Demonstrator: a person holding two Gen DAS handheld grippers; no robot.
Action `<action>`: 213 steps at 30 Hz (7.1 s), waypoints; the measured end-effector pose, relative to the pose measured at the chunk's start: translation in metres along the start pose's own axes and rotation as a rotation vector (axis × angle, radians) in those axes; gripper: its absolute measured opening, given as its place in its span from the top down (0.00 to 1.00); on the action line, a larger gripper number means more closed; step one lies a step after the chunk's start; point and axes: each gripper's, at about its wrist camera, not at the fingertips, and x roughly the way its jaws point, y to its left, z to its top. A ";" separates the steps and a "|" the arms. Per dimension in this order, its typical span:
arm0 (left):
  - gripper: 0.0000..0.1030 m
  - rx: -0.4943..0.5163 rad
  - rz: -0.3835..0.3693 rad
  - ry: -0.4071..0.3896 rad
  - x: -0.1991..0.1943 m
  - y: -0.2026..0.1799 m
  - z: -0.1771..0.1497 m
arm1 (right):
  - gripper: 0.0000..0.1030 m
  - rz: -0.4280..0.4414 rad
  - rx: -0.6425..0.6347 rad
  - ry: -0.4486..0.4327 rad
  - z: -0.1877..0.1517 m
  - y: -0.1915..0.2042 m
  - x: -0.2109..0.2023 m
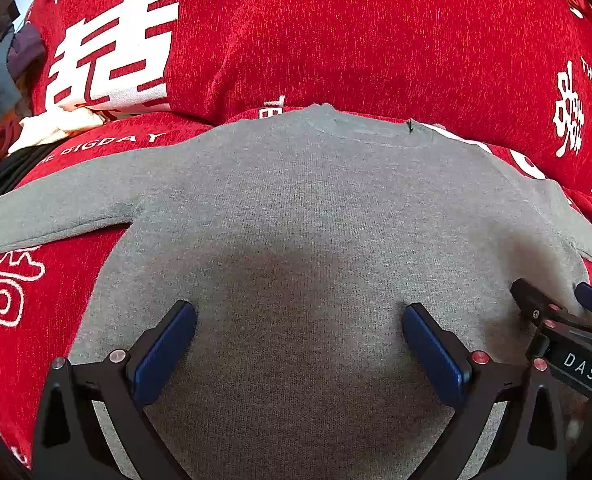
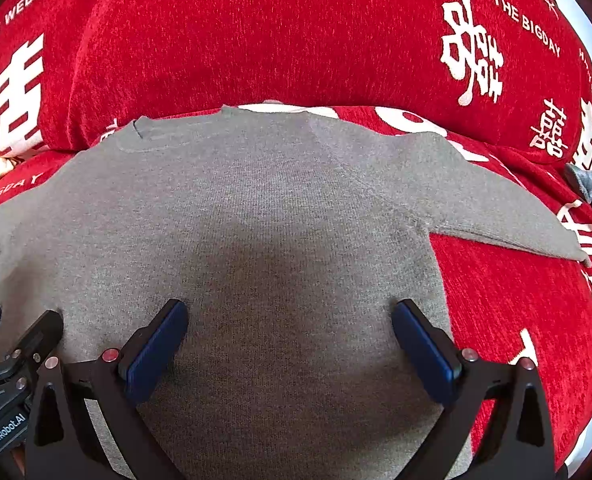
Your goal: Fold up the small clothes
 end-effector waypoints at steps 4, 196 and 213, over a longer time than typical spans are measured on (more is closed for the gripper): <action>0.00 0.000 0.001 0.000 0.000 0.000 0.000 | 0.01 0.009 -0.005 0.000 -0.001 -0.002 -0.001; 0.00 0.001 -0.036 0.126 -0.072 0.047 0.004 | 0.01 0.165 -0.275 0.068 -0.068 0.009 -0.073; 0.00 0.049 -0.052 0.189 -0.074 0.061 -0.059 | 0.01 0.233 -0.326 -0.028 -0.094 0.022 -0.063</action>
